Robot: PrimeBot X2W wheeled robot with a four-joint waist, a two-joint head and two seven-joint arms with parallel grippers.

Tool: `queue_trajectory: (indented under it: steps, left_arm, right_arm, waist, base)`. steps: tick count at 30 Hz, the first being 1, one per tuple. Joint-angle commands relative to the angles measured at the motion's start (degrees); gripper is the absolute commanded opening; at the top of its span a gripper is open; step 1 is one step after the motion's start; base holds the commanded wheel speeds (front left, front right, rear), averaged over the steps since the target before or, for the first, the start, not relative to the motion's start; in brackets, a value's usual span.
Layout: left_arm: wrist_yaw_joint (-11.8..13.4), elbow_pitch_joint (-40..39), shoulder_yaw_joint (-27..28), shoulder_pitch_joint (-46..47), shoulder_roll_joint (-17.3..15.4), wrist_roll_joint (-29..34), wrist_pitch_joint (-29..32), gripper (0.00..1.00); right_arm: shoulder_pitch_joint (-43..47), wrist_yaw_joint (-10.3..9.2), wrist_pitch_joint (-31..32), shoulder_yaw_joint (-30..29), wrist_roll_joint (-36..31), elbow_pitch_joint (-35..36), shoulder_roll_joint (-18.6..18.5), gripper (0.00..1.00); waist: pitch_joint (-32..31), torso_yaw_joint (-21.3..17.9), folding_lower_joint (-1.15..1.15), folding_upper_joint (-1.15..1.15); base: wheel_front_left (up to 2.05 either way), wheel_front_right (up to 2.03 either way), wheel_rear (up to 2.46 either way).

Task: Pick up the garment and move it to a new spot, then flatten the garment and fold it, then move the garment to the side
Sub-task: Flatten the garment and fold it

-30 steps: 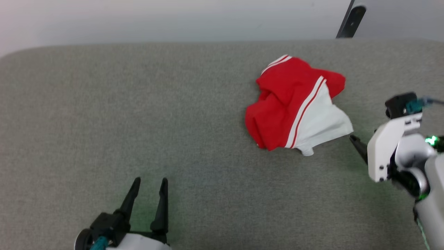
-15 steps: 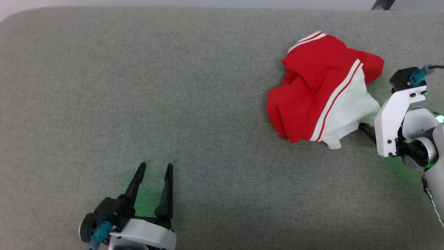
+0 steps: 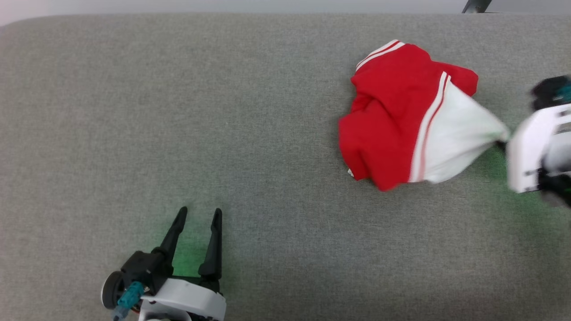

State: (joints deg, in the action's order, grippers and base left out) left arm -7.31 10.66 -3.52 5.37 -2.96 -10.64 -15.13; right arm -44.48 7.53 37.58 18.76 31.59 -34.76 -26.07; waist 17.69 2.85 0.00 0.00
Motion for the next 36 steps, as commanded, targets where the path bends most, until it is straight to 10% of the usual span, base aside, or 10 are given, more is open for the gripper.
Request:
queue_trajectory:
  steps: [1,9,19,20,21,36]
  left_arm:
    - [-0.2,-0.2,0.2,0.2,0.0,-0.1,0.0,1.00]
    - [-0.2,-0.4,-0.1,-0.4,-0.2,-0.6,0.0,1.00]
    - [-0.2,0.5,-1.3,1.3,-1.2,-1.5,0.0,1.00]
    - [-0.2,0.6,-1.7,1.7,-1.4,-1.8,0.0,1.00]
    - [-0.2,0.8,-2.3,2.1,-1.6,-2.4,0.0,1.00]
    - [-0.2,1.3,-15.9,18.0,-13.5,-14.6,9.4,1.00]
  right_arm:
    - [0.6,-0.08,-0.6,-1.3,0.0,0.5,-1.3,0.00]
    - [5.5,-0.08,-2.8,-13.2,-3.3,1.7,-8.7,0.00]
    - [8.7,-0.08,-4.8,-21.8,-12.3,-0.9,-4.7,0.03]
    - [8.7,-0.08,-5.6,-22.7,-12.8,-1.2,-3.8,0.36]
    - [8.6,-0.08,-6.5,-23.8,-13.5,-1.3,-2.9,1.00]
    - [16.1,-0.08,-21.4,-23.9,-15.1,12.6,5.5,1.00]
  waist:
    - [-0.1,-0.2,0.00,0.00]
    - [0.4,-0.8,0.00,0.00]
    - [0.5,-1.1,0.00,0.00]
    - [0.4,-1.1,0.00,0.00]
    - [0.2,-1.1,0.00,0.00]
    - [-3.8,-6.8,0.00,0.00]
  base:
    - [0.00,0.00,0.00]
    - [0.00,0.00,0.00]
    - [0.00,0.00,0.00]
    - [0.00,0.00,0.00]
    - [0.00,0.00,0.00]
    - [0.00,0.00,0.00]
